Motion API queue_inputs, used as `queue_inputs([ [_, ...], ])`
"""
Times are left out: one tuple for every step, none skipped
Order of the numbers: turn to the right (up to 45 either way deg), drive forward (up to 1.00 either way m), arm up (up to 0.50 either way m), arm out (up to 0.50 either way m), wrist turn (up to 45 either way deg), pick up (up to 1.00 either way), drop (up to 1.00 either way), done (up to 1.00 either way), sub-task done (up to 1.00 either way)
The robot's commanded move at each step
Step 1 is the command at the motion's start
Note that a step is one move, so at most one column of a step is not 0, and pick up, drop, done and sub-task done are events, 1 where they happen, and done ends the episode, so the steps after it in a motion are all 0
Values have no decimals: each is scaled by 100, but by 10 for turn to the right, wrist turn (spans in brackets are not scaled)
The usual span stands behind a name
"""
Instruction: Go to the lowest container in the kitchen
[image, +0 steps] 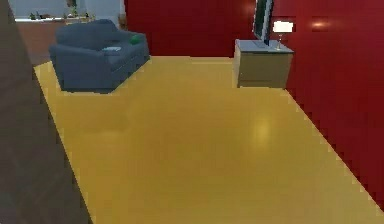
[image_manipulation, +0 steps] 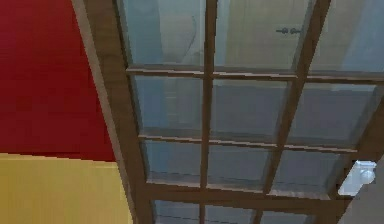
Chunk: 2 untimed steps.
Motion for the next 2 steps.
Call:
queue_inputs([
  [0,5,0,0,0,0,0,0,0],
  [-30,0,0,0,0,0,0,0,0],
])
